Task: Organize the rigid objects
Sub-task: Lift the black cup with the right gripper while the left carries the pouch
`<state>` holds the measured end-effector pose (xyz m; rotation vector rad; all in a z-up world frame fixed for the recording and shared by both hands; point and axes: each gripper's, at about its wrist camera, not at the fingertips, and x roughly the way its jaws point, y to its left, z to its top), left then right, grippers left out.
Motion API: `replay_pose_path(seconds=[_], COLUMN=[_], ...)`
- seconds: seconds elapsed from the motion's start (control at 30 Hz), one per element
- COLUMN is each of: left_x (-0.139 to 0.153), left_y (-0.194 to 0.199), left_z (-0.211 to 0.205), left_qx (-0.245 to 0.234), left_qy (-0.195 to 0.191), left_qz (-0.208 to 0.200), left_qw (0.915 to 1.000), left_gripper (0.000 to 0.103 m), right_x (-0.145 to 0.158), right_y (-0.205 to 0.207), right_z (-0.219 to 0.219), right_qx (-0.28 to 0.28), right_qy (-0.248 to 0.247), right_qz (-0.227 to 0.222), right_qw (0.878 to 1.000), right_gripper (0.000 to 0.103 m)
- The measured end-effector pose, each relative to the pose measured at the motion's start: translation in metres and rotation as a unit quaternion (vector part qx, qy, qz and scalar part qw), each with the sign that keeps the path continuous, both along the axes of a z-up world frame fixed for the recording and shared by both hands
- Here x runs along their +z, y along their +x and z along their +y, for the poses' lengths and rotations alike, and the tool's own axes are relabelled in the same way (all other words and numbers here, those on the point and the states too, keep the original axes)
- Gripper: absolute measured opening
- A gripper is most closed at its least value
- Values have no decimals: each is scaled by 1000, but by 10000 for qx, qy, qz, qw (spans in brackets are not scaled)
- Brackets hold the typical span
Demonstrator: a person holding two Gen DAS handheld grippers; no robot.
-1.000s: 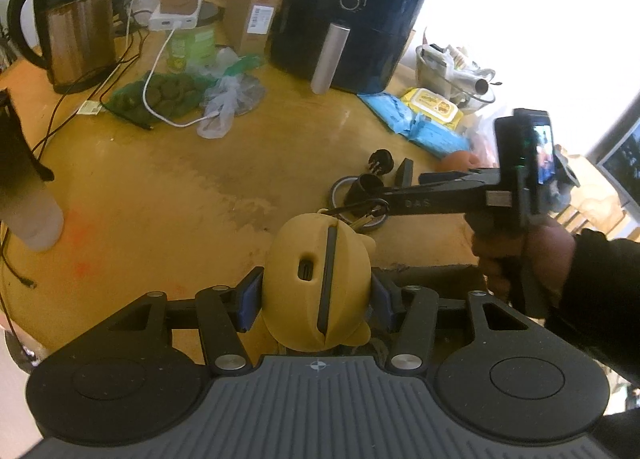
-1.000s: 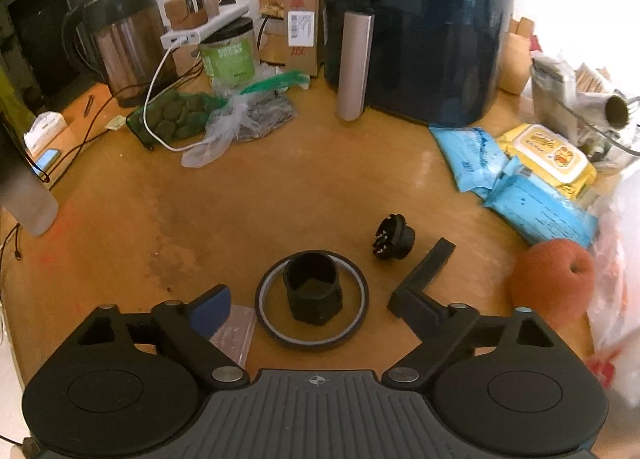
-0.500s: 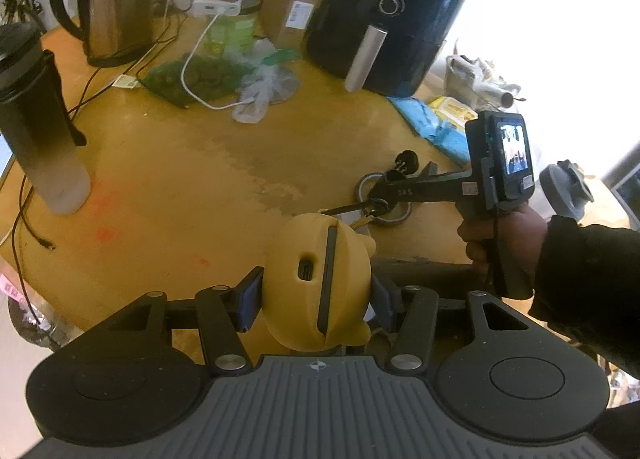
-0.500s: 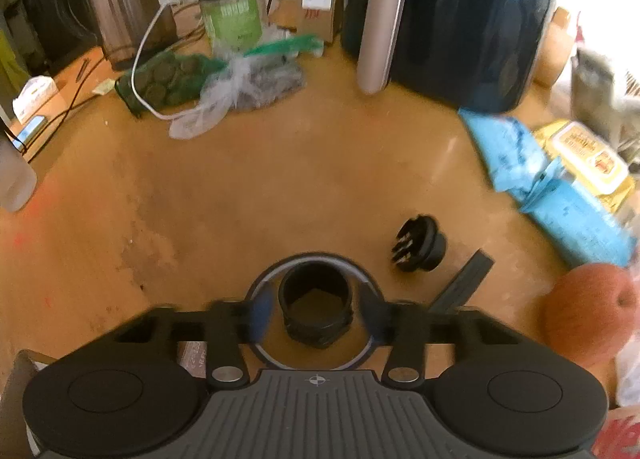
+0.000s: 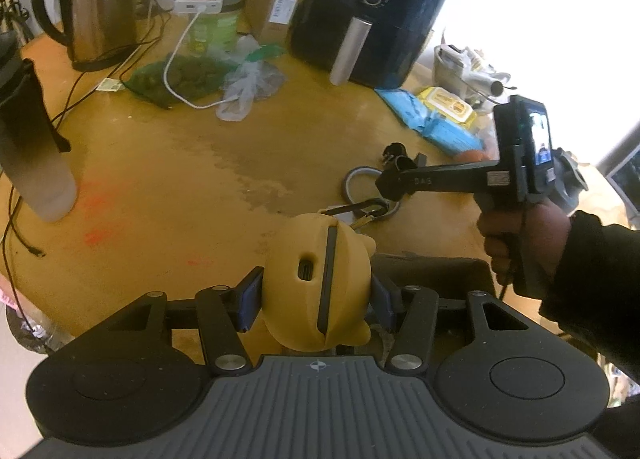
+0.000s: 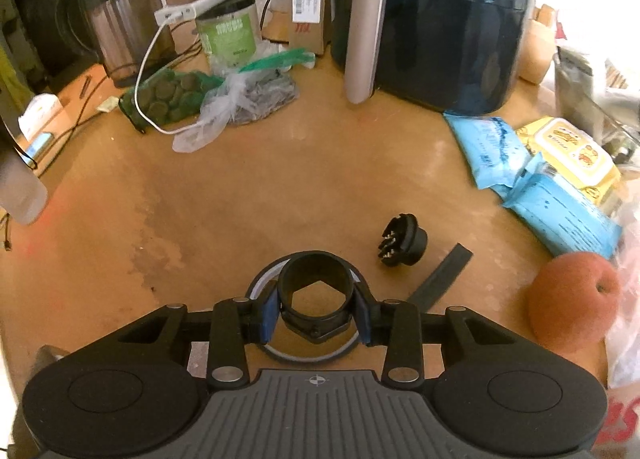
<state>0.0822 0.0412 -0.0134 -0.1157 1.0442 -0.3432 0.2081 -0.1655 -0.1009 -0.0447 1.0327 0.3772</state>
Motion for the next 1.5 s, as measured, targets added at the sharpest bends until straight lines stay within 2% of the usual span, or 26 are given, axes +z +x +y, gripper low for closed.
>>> replay_pose_path(seconds=[0.33,0.7,0.93,1.27,1.5], left_x=[2,4,1,-5,-12], left_y=[0,-2,-7,-21,-26], left_z=[-16,-19,-25,-43,-57], left_qx=[-256,-269,-372,-631,-784], left_qy=[7,43,90,126,76], left_qz=[-56,-93,-22,78,199], left_qw=[9997,9996,9993,9979,9967], left_gripper=[54,54,54,54,54], right_x=[33,72,77,80,81], right_y=[-33,-84,-115,-143,-157], right_z=[-29,-57,-74,-99,-106], right_qx=[-264,-550,-872,-1249,-1297], right_qy=[471,1057,1468,1760,1726], right_qz=[-56,-156,-27,53,42], right_qw=[9985,9928,9853,9764,9764], right_gripper=[41,41,41,41,41])
